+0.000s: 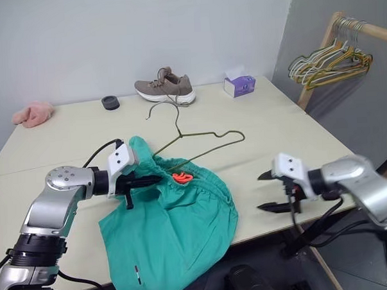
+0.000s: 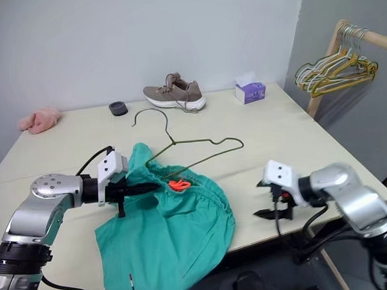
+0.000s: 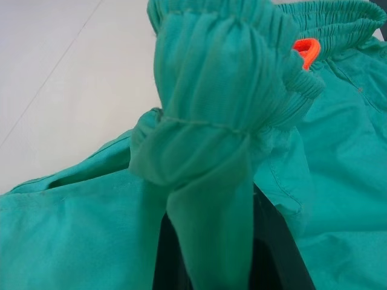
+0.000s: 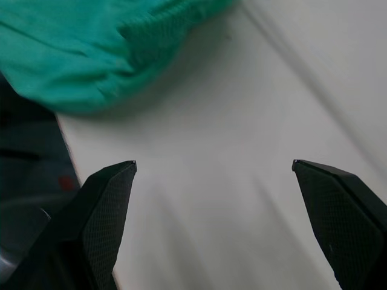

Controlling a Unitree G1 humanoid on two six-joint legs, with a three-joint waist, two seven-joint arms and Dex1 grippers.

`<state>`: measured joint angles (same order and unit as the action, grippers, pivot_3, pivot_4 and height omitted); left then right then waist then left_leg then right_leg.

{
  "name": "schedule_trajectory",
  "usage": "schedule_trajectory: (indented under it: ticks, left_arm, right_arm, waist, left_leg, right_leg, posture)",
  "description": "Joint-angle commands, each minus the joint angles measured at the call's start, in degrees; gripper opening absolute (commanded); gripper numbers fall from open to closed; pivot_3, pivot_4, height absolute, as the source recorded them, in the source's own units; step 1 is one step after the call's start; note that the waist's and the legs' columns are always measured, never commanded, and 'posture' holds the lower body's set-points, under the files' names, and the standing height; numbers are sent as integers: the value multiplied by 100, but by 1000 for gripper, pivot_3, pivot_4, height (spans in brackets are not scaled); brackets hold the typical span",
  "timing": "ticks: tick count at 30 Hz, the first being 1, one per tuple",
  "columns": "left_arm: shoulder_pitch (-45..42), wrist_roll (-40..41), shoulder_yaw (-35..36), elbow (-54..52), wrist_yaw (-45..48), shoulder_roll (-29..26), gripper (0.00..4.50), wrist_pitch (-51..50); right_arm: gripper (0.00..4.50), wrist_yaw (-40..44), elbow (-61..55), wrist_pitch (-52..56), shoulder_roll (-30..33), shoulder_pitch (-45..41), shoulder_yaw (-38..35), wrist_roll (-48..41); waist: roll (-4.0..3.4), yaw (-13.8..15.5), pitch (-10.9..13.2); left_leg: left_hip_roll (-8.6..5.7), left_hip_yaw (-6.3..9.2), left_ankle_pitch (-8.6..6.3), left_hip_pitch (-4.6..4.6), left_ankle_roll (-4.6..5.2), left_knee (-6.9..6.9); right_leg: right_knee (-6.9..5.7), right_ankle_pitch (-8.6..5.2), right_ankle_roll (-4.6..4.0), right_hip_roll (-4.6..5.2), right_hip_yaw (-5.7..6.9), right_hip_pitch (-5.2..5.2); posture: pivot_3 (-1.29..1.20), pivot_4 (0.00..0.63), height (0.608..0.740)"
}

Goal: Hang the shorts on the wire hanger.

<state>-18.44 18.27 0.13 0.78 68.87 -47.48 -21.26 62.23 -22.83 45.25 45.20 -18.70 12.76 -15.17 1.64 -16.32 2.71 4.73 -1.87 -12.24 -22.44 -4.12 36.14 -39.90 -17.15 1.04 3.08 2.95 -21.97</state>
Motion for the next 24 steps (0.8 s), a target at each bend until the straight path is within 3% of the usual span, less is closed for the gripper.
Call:
schedule_trajectory:
  ticks: [1, 8, 9, 12, 21, 22, 24]
  left_arm:
    - [-167, 148, 178, -103, -24, -27, 0, -24]
    - [-178, 161, 182, -103, -37, -32, 0, -33]
    - [-174, 167, 185, -110, -45, -32, 0, -34]
    - [-146, 202, 220, -143, -86, -29, 0, -55]
    - [200, 716, 659, -579, -332, -4, 0, -564]
    - [261, 806, 731, -666, -347, -25, 0, -654]
    - [437, 1121, 965, -886, -299, -119, 0, -926]
  right_arm:
    - [4471, -726, -206, 721, -650, -49, -4, -245]
    - [4471, -1396, -39, 1474, -1667, -98, 265, -566]
    - [4302, -1510, 37, 1510, -1771, -111, 274, -546]
    - [3499, -1711, 195, 1496, -1907, -131, 292, -484]
    - [262, -2150, 566, 909, -1920, -178, -77, -365]
    - [45, -2160, 668, 859, -1896, -237, -204, -403]
    - [45, -2095, 1045, 708, -1697, -481, -564, -448]
  waist:
    - [1, -1, -1]
    - [8, 24, -4]
    - [8, 27, -4]
    - [8, 46, -4]
    - [9, 46, -3]
    - [9, 55, -3]
    - [9, 53, -1]
  left_leg:
    - [0, -1, 0, 2, 0, 0]
    - [0, -2, 0, -5, 0, -4]
    - [0, -2, 0, -5, 0, -4]
    - [-1, -3, 0, -5, 0, -3]
    - [0, -6, 0, -5, 0, -6]
    - [-1, -8, 0, -5, 0, -6]
    - [-1, -10, 0, -6, 0, -4]
  right_leg:
    - [0, 0, 0, 0, -6, 0]
    - [4, 0, 1, -2, -17, -10]
    - [2, 0, 1, -2, -17, -10]
    - [2, 0, 1, -1, -18, -10]
    - [3, 0, 2, -3, -23, -13]
    - [3, 0, 2, -2, -26, -13]
    - [3, 1, 2, -2, -26, -13]
  posture:
    - [-302, 0, 740]
    - [-296, 0, 740]
    - [-296, 0, 740]
    - [-290, 0, 740]
    - [-270, 0, 740]
    - [-270, 0, 740]
    - [-263, 0, 740]
